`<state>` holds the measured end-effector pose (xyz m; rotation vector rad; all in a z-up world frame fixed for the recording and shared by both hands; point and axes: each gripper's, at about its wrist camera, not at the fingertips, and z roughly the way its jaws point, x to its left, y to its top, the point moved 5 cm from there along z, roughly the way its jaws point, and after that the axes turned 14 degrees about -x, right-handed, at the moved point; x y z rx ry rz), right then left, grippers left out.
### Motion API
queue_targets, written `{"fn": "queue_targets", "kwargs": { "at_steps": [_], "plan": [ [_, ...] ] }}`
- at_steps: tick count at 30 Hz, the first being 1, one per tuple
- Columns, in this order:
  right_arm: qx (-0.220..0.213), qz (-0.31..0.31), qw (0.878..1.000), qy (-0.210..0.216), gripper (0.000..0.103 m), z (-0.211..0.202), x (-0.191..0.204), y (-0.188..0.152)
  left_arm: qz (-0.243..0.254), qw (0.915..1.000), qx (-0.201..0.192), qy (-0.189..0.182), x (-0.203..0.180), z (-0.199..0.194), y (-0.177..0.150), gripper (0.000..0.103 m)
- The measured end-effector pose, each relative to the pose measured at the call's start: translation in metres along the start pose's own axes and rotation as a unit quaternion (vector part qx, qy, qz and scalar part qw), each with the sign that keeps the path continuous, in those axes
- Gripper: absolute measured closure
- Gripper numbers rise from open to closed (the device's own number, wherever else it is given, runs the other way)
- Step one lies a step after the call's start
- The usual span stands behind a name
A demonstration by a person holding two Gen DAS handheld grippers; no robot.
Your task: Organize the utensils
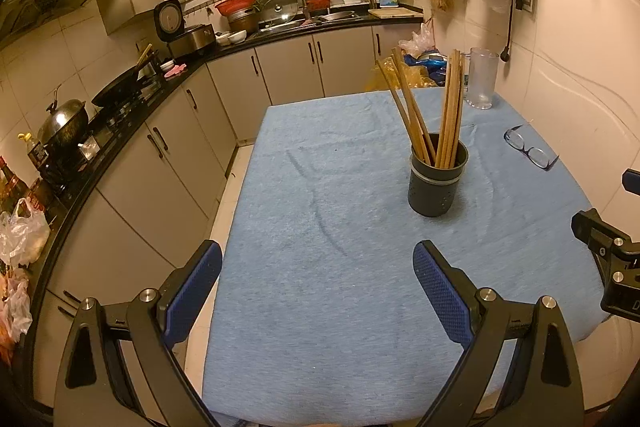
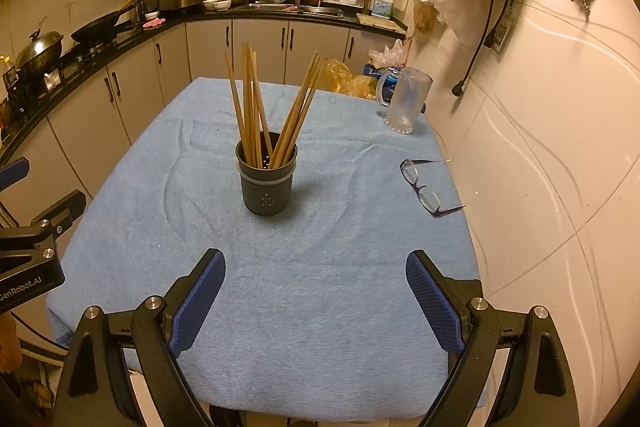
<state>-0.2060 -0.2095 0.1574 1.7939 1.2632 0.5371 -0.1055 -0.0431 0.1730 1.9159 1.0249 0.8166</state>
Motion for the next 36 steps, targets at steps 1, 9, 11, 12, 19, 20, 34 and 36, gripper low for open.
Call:
{"fn": "queue_targets", "kwargs": {
  "at_steps": [1,9,11,12,19,20,34,36],
  "plan": [
    [0.000,0.000,1.000,0.000,0.009,0.000,0.000,0.000,0.000,1.0000,0.000,0.000,0.000,0.000,0.000,0.007],
    [0.003,-0.004,1.000,-0.001,0.009,0.003,0.004,-0.002,0.000,1.0000,0.000,-0.001,0.002,0.002,-0.001,0.007],
    [0.005,-0.006,1.000,-0.002,0.009,0.004,0.005,-0.002,0.000,1.0000,0.001,0.000,0.001,0.002,-0.001,0.007],
    [0.006,-0.006,1.000,-0.002,0.009,0.004,0.006,-0.002,0.000,1.0000,0.001,-0.001,0.001,0.002,-0.001,0.007],
    [0.011,-0.011,1.000,-0.001,0.009,0.008,0.014,-0.002,-0.003,1.0000,0.004,-0.002,0.012,0.009,-0.006,0.007],
    [0.012,-0.012,1.000,-0.001,0.009,0.009,0.015,-0.002,-0.004,1.0000,0.005,-0.002,0.013,0.010,-0.006,0.007],
    [0.033,-0.015,0.999,-0.002,0.009,0.020,0.036,-0.009,-0.003,0.9997,0.021,-0.007,0.028,0.023,-0.021,0.007],
    [0.035,-0.016,0.999,-0.001,0.009,0.021,0.039,-0.010,-0.003,0.9997,0.023,-0.007,0.030,0.026,-0.022,0.007]
  ]
}}
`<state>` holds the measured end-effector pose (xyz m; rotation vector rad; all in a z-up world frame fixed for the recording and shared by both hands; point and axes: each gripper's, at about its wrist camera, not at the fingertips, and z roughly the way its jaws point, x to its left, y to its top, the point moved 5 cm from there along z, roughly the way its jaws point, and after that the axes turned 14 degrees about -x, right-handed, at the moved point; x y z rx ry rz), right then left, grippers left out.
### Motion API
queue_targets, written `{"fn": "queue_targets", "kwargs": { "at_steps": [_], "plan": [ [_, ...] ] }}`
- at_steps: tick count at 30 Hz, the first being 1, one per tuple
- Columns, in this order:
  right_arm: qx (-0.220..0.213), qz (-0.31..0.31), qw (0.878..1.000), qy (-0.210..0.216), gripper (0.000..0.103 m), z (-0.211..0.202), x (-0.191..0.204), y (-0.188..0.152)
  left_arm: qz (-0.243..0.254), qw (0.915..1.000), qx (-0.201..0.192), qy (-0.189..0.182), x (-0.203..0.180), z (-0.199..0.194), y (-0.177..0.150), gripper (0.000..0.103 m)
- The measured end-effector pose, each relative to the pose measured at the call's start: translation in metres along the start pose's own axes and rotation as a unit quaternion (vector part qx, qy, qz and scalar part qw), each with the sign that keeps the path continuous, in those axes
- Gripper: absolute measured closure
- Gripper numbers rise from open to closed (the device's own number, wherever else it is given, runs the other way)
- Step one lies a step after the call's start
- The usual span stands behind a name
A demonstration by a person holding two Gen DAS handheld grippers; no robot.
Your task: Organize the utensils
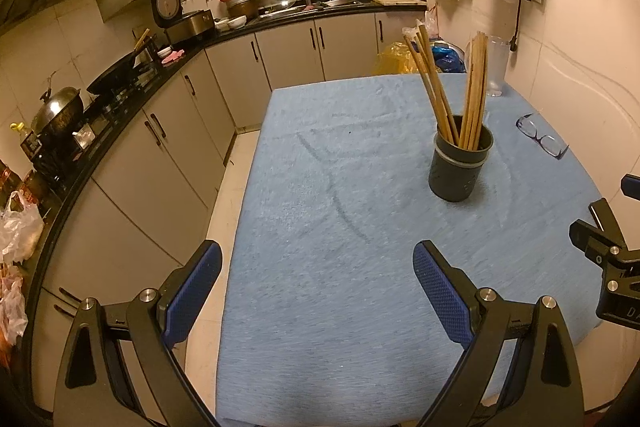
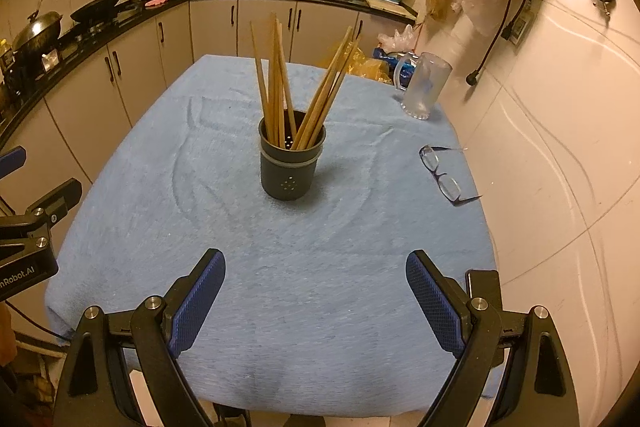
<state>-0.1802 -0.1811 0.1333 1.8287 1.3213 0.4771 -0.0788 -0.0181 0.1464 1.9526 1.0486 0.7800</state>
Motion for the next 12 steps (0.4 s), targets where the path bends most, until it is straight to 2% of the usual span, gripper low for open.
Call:
{"fn": "queue_targets", "kwargs": {
  "at_steps": [8,10,12],
  "plan": [
    [0.014,0.003,1.000,0.000,0.009,0.011,0.004,-0.005,-0.017,0.9998,0.013,-0.004,0.005,0.014,-0.007,0.007],
    [0.032,0.025,0.999,0.005,0.008,0.021,-0.003,-0.014,-0.032,0.9991,0.028,-0.010,0.009,0.030,-0.017,0.007],
    [0.052,0.058,0.997,0.001,0.008,0.036,-0.020,-0.028,-0.047,0.9954,0.082,-0.015,0.012,0.059,-0.041,0.007]
  ]
}}
